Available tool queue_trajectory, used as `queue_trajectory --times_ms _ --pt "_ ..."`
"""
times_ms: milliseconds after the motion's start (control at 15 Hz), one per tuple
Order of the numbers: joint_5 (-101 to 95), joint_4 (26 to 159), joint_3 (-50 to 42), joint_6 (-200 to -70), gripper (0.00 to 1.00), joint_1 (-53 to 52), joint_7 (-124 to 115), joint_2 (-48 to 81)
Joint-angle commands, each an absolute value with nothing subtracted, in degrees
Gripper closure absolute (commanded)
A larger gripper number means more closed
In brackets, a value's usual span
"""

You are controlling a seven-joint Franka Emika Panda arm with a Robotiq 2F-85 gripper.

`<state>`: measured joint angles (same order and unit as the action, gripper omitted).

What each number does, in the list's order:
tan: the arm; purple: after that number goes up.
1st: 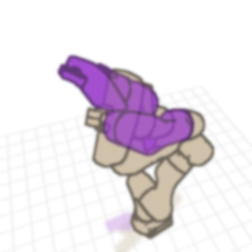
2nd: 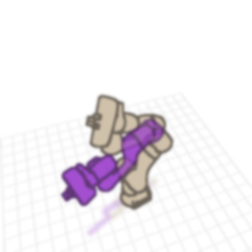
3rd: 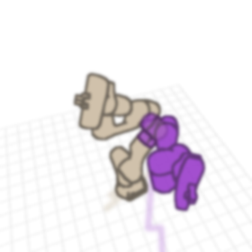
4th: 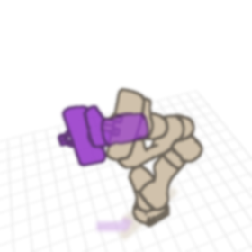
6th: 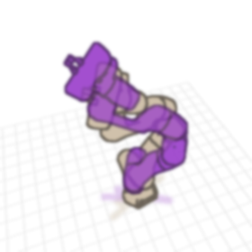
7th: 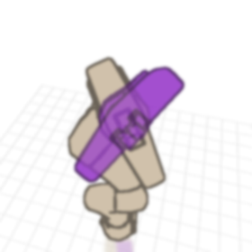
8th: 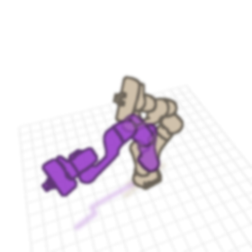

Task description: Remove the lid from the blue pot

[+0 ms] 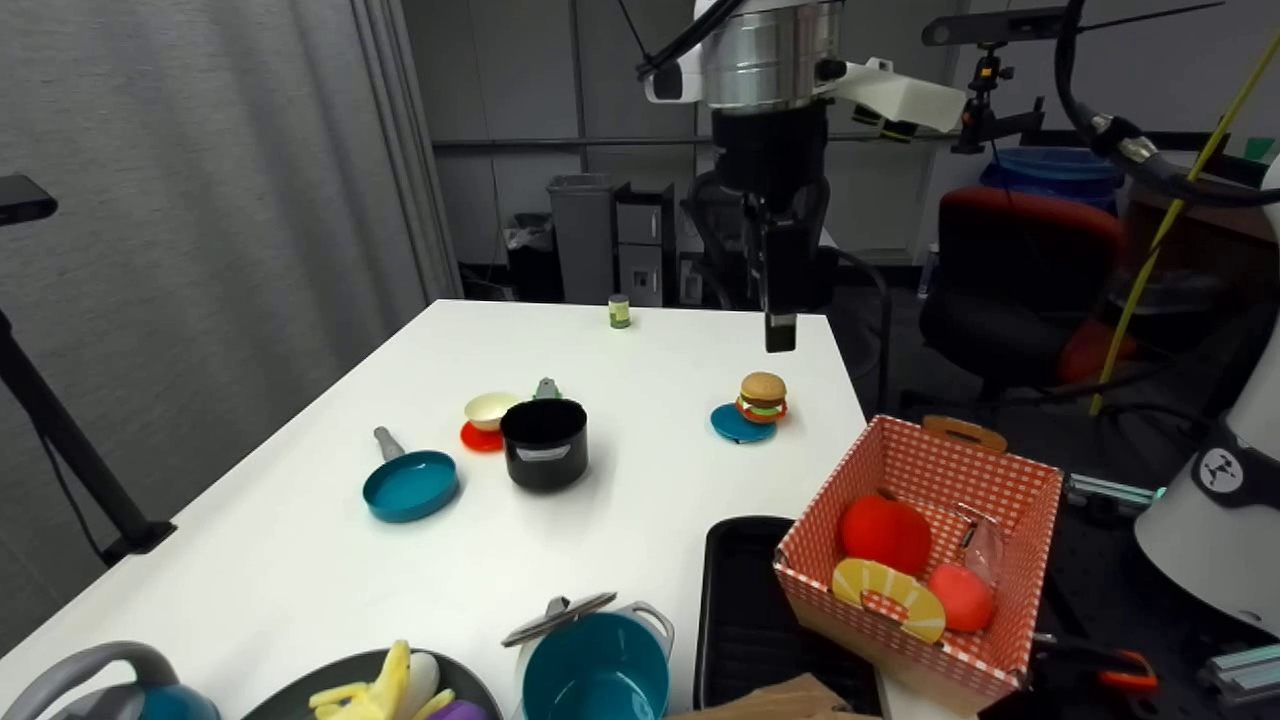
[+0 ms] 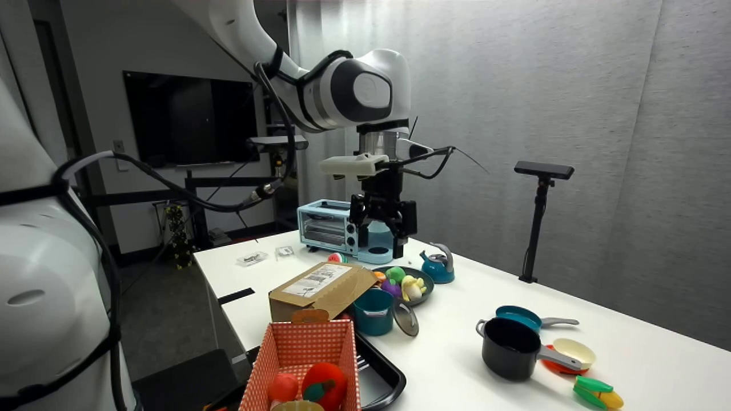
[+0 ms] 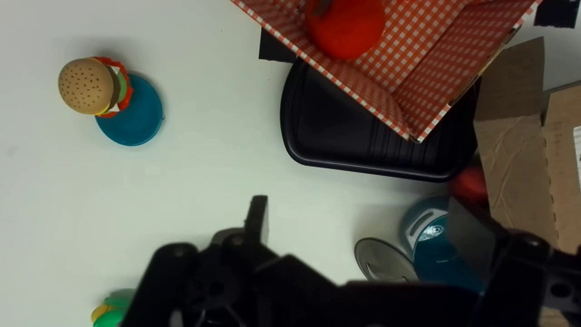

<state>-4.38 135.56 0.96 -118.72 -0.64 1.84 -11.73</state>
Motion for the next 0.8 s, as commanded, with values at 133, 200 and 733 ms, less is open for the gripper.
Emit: queue_trajectory --times_ms 133,200,733 --pt "-4.0 137.1 1.0 -118.2 0.00 -0.7 0.9 -14.9" --pt "-3.9 137.1 1.0 -118.1 0.00 -0.8 1.2 -15.1" --pt "-4.4 135.9 0.9 -118.6 0.00 -0.7 1.8 -13.6"
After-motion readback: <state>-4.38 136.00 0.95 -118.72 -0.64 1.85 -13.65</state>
